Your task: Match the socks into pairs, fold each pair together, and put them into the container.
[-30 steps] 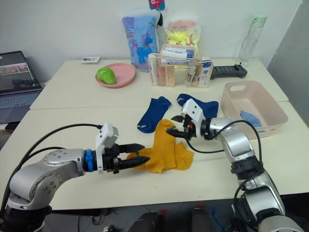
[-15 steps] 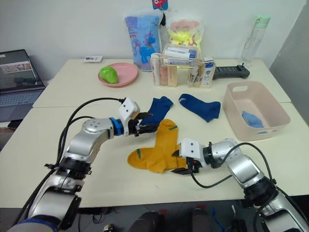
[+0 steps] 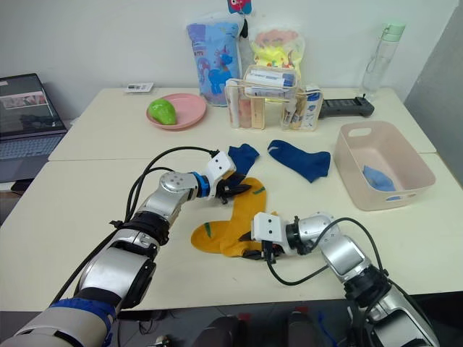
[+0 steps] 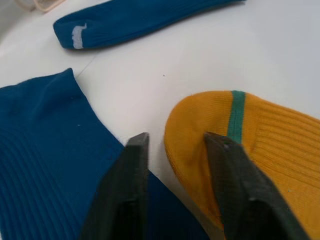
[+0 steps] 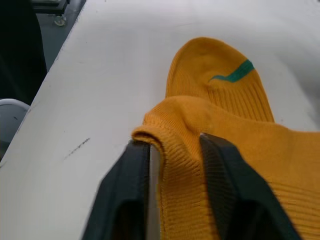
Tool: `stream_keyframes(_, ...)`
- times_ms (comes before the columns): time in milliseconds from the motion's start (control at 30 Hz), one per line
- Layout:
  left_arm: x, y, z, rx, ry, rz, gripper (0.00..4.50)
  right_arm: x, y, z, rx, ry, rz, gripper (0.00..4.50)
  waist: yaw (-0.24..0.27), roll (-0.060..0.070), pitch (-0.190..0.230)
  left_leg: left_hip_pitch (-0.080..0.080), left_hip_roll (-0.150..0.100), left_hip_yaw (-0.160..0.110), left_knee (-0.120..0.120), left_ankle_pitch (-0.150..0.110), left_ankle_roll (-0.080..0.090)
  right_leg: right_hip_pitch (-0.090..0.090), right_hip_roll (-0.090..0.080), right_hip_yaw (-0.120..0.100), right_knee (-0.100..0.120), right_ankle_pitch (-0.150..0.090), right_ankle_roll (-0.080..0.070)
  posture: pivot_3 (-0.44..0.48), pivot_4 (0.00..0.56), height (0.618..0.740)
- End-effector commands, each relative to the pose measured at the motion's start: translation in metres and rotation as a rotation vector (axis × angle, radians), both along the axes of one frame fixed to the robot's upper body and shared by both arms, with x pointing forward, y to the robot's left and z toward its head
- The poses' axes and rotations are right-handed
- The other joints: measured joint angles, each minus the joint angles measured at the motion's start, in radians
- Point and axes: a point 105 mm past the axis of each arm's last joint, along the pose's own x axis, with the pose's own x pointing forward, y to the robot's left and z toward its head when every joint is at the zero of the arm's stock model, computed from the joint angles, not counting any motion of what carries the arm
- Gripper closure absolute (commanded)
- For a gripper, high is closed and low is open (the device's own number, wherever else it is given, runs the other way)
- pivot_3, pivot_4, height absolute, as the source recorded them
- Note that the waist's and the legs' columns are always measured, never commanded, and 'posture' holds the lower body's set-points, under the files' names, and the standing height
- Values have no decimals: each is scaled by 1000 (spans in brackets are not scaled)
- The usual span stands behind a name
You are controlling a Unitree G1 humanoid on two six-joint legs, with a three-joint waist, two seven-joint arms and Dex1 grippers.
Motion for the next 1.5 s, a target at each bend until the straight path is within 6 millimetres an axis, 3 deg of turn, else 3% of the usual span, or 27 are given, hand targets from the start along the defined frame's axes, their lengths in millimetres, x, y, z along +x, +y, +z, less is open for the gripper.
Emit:
stream_keyframes(33,3,-4,14,-7,-48,-23,3979,0,0,12,25,-34,21,4165,0,0,0,0,0,0,0,0,0,0,0,0,0,0,0,0,150,740)
stream_keyframes(67,3,-3,14,-7,-48,-24,4376,0,-1,13,26,-34,21,4498,0,0,0,0,0,0,0,0,0,-1,0,0,0,0,0,0,150,740)
stream_keyframes(100,3,-3,14,-8,-48,-24,4484,0,-1,13,26,-35,21,4500,0,0,0,0,0,0,0,0,0,-1,0,0,0,0,0,0,150,740)
stream_keyframes(367,6,1,17,-25,-49,-6,4484,0,-6,17,23,-41,16,4500,-1,0,0,-1,0,0,0,0,0,-1,0,0,1,0,0,0,150,740)
stream_keyframes(467,8,17,29,-112,-39,59,4484,-4,-10,28,44,-29,33,4500,-2,0,0,-2,0,0,1,0,0,-2,0,0,1,0,0,0,150,740)
stream_keyframes(633,-19,41,44,-195,-29,71,4484,3,-25,49,46,-97,27,4500,-22,0,0,-3,0,-1,1,0,0,-3,0,0,1,0,0,0,150,740)
stream_keyframes(733,-35,46,48,-256,-1,123,4484,8,-33,48,-8,-143,27,4500,-23,0,0,-3,1,-1,1,0,0,-3,0,0,1,0,0,0,150,740)
stream_keyframes(900,-78,49,35,-309,61,231,4484,19,-46,43,-89,-208,71,4500,-22,0,0,-3,1,-1,2,0,0,-2,0,0,1,0,0,0,150,740)
stream_keyframes(1067,-98,53,26,-364,78,350,4484,19,-39,48,-20,-157,116,4500,-19,0,0,-2,1,-1,2,0,0,-1,0,0,1,0,0,0,150,740)
stream_keyframes(1200,-102,53,14,-341,95,366,4500,19,-39,42,-28,-137,128,3464,-15,0,0,0,1,-1,2,0,0,2,0,-1,0,0,0,0,150,740)
stream_keyframes(1300,-100,58,13,-349,88,392,3584,23,-43,47,-9,-132,76,2381,-12,0,0,0,1,-2,2,0,0,2,0,-1,0,0,0,0,150,740)
stream_keyframes(1400,-99,71,20,-357,80,399,2644,21,-65,52,5,-75,-40,1374,-6,0,0,0,1,-1,2,0,0,2,0,-1,0,0,0,0,150,740)
stream_keyframes(1500,-95,83,26,-358,73,410,1691,4,-84,56,53,28,-134,1367,8,0,0,-1,1,-2,2,-1,0,2,0,-1,-1,0,0,0,150,740)
